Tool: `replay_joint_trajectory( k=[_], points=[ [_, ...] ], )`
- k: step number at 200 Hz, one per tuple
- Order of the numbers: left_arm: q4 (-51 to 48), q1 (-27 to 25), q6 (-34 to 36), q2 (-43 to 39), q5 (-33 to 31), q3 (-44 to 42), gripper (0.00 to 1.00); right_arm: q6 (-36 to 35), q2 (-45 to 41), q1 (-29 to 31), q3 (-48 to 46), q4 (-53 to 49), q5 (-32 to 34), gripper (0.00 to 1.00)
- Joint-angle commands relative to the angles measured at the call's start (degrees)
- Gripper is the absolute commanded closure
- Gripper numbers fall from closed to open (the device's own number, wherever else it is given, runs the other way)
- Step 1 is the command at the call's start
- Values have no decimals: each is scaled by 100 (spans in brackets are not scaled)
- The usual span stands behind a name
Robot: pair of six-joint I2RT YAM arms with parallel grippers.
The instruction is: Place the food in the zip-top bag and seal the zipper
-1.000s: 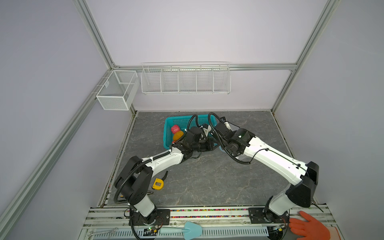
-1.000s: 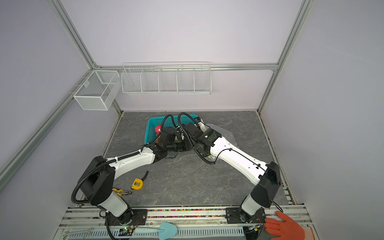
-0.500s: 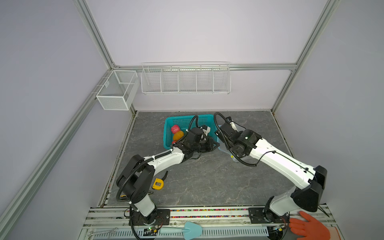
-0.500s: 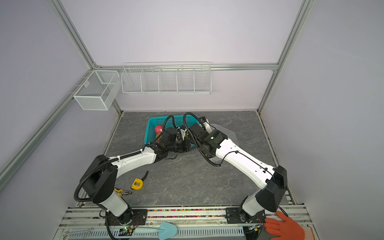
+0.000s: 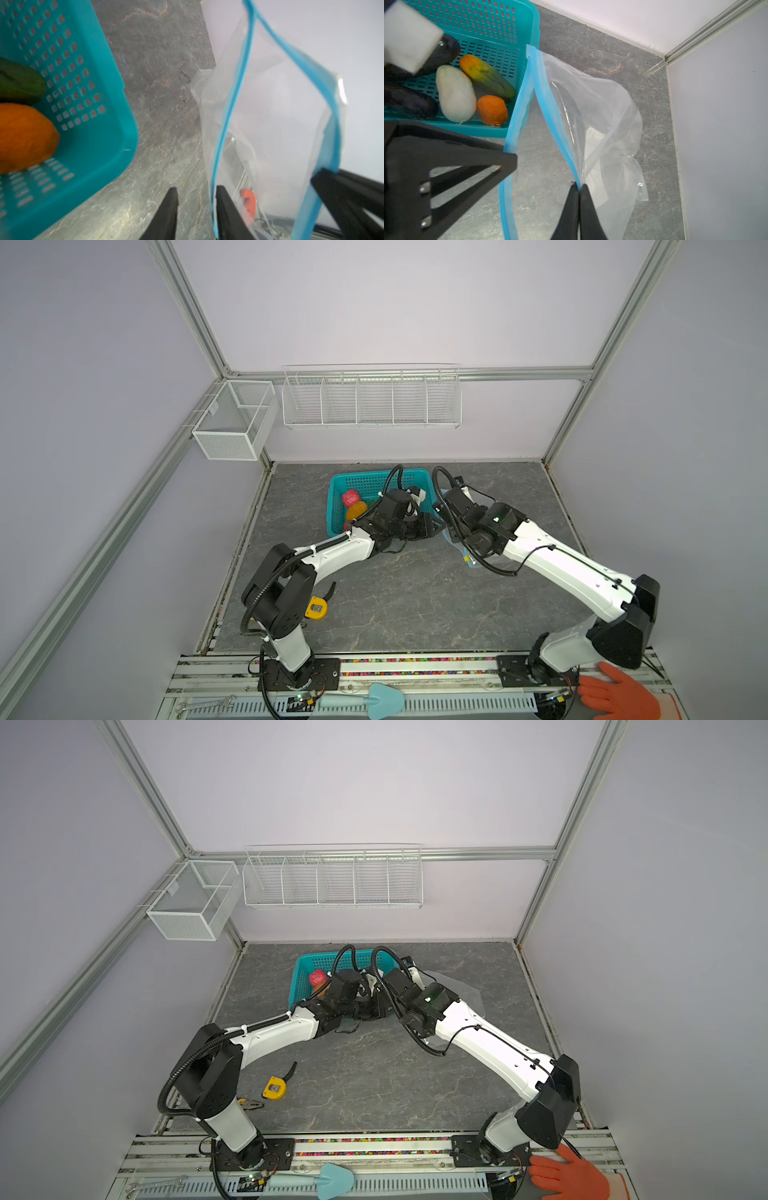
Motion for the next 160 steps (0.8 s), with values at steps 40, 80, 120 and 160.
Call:
replay_joint_trajectory(
  k=[40,80,120,160],
  points=[
    [-495,-25,416,433,42,673,68,30,-57,-55,-150,291,-313,94],
    [-548,-13,480,360,-117,616,84,47,-160,-115,-240,331,-328,94],
    [-595,0,491,208,-394,467,86,-5,-162,-129,-253,383,-378,94],
    [-788,-8,668,44,-638,410,79,-76,-223,-123,-299,404,-357,94]
  ],
)
